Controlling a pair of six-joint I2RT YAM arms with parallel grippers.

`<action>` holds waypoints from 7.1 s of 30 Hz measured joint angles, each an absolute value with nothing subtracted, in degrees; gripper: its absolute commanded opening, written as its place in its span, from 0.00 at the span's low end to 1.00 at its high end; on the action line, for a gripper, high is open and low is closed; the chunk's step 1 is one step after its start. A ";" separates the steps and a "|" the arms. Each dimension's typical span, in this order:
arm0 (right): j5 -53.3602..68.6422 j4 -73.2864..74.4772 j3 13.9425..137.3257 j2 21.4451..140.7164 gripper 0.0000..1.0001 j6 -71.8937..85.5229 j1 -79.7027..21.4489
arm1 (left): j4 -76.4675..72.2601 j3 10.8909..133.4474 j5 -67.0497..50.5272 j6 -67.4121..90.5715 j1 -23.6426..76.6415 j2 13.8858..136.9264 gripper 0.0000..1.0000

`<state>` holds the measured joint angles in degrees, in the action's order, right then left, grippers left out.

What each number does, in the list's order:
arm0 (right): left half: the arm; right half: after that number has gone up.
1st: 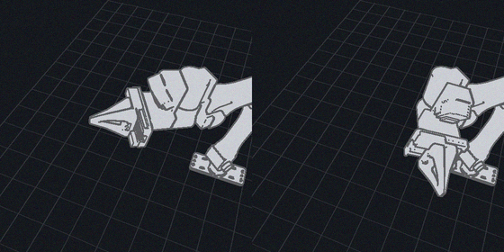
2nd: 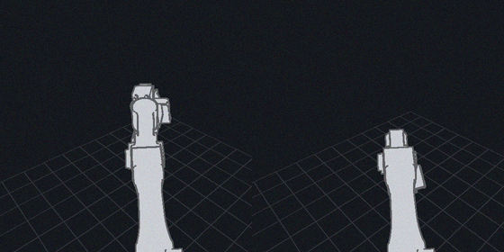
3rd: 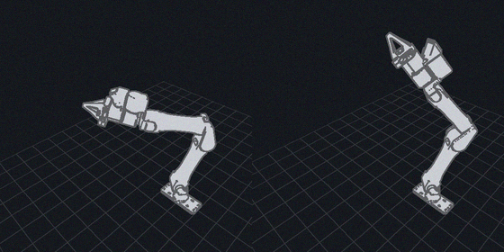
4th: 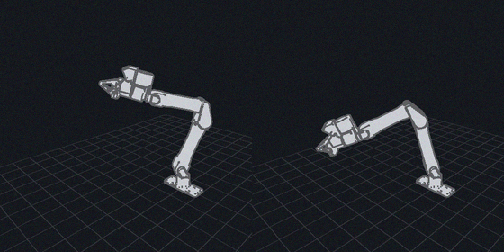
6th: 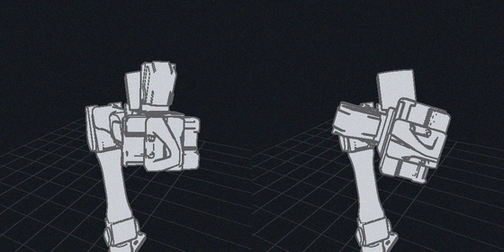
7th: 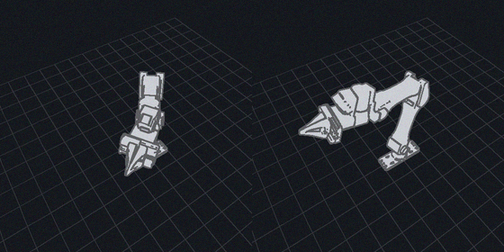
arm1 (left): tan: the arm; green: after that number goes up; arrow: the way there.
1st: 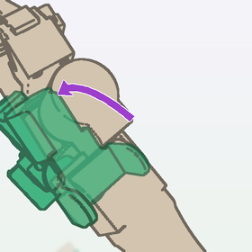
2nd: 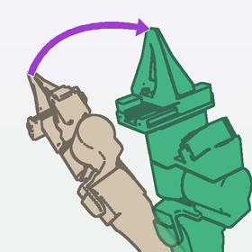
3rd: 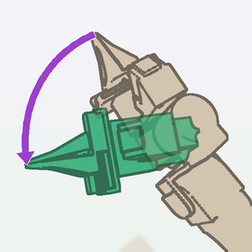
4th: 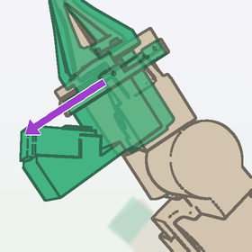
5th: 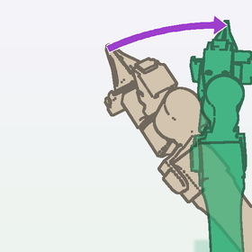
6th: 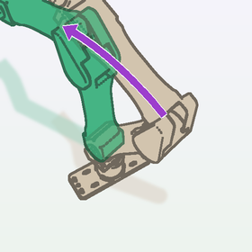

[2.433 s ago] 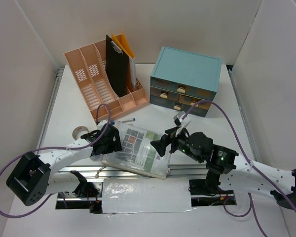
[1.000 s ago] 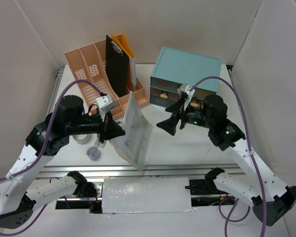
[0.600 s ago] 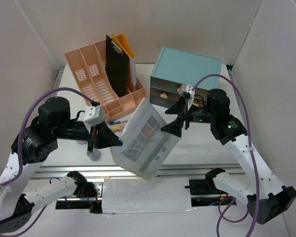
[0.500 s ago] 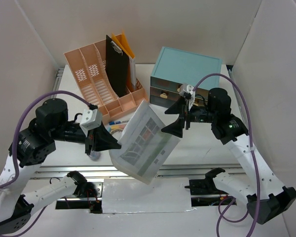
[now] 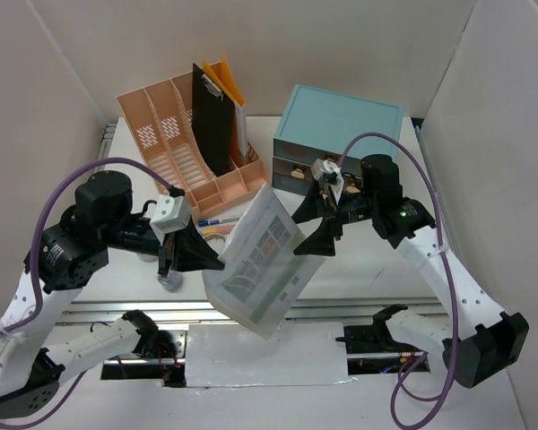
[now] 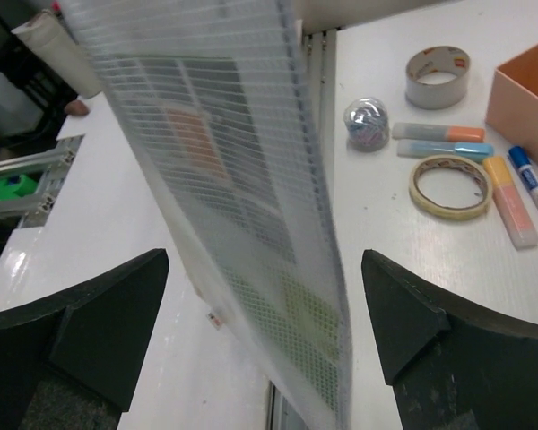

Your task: Organize the desk

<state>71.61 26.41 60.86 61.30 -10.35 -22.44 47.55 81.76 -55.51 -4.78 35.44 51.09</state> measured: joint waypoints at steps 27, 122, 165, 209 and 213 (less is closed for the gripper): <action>84.29 72.93 80.18 78.19 0.00 -62.61 -30.22 | 42.83 82.52 -56.27 -4.21 35.46 53.17 0.00; -15.70 -45.71 115.37 136.64 0.00 -8.69 -51.81 | 31.73 48.95 28.14 19.84 35.66 12.64 0.99; -16.60 -29.80 116.40 117.75 1.00 -8.91 -49.60 | 31.22 48.31 23.18 19.59 35.66 11.75 0.99; -22.46 -32.77 25.21 60.99 0.90 55.40 -20.01 | 34.46 50.33 17.21 23.07 34.57 22.83 1.00; -20.16 -35.83 26.06 64.60 0.89 58.37 -19.49 | 34.44 50.24 15.70 22.52 34.59 23.03 0.99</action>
<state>-20.16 -35.83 26.06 64.60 58.37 -19.49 34.44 50.24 15.70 22.52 34.59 23.03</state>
